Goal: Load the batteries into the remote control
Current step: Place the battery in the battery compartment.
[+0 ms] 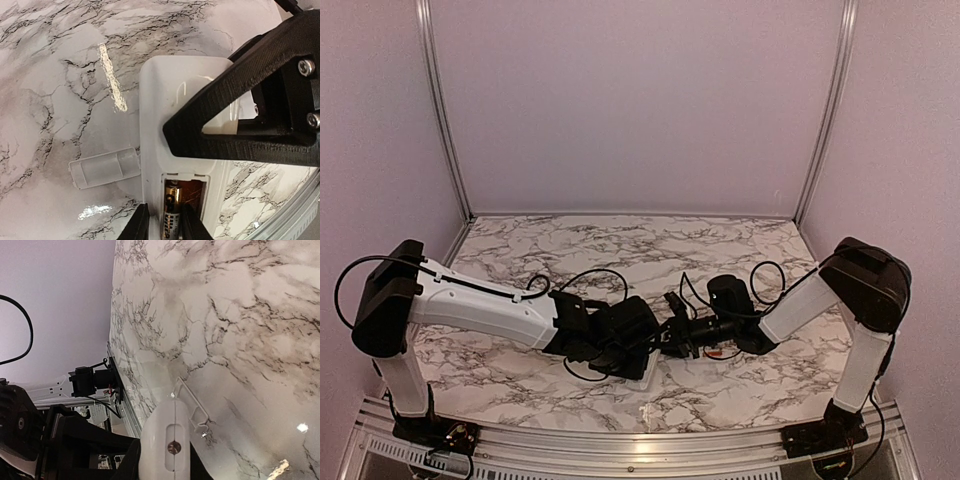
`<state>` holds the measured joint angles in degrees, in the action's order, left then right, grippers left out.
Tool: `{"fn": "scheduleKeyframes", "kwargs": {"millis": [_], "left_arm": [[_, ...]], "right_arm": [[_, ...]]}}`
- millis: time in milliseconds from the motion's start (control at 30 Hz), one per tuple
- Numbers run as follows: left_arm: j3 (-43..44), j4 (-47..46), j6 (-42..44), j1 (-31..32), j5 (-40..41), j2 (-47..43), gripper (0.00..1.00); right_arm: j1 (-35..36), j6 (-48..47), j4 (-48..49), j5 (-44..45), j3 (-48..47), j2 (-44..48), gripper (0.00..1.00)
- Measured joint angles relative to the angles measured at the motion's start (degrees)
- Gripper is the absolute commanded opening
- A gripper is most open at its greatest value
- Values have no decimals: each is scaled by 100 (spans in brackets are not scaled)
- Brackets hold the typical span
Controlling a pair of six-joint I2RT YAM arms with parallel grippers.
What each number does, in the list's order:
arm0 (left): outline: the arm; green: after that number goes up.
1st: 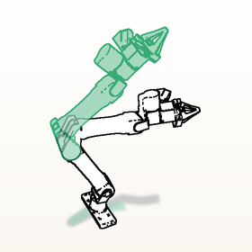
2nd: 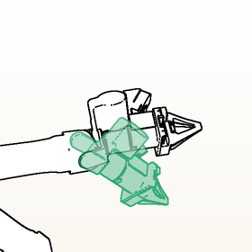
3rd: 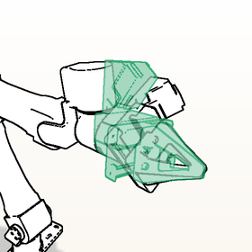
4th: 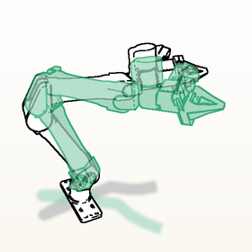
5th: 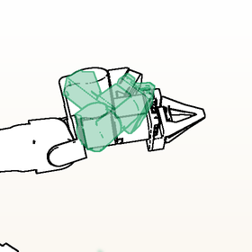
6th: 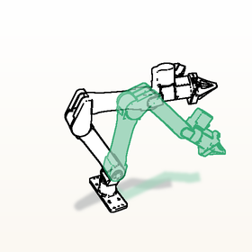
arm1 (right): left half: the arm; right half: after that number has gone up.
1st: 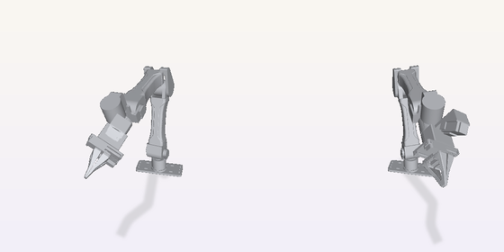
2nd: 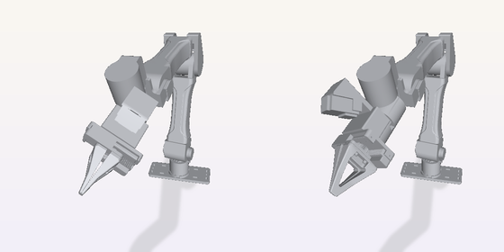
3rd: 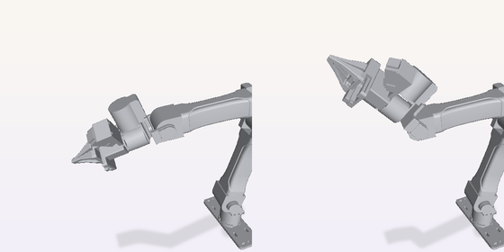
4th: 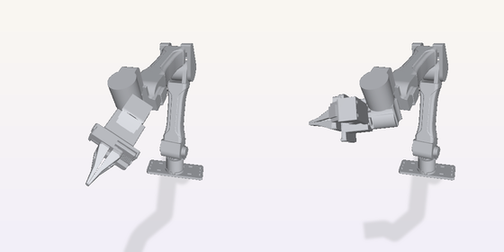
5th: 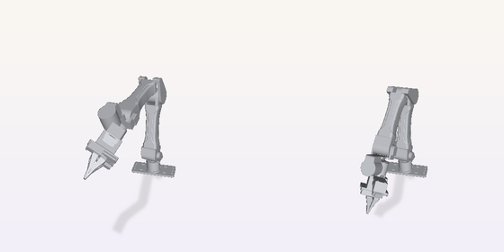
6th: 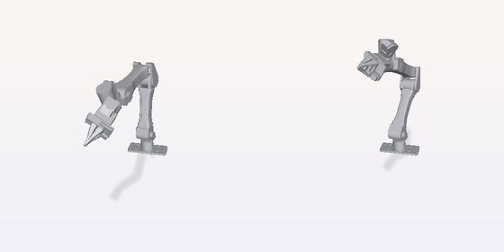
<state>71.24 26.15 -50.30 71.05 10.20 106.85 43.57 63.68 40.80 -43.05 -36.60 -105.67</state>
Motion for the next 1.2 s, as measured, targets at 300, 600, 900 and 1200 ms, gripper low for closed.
{"fn": "scheduleKeyframes", "kwargs": {"millis": [300,600,900,1200], "left_arm": [[-44,20,55,0,42,-20,39],[-483,-358,192,-7,28,-688,46],[-1827,-1631,1093,-11,323,-2358,66],[-2944,-2743,3692,-9,-120,-4446,60]], "right_arm": [[2,2,42,-103,0,0,0],[4,-7,37,-162,0,0,0],[4,-103,-13,-352,-33,0,0],[4,-616,-581,-807,-354,72,0]]}}
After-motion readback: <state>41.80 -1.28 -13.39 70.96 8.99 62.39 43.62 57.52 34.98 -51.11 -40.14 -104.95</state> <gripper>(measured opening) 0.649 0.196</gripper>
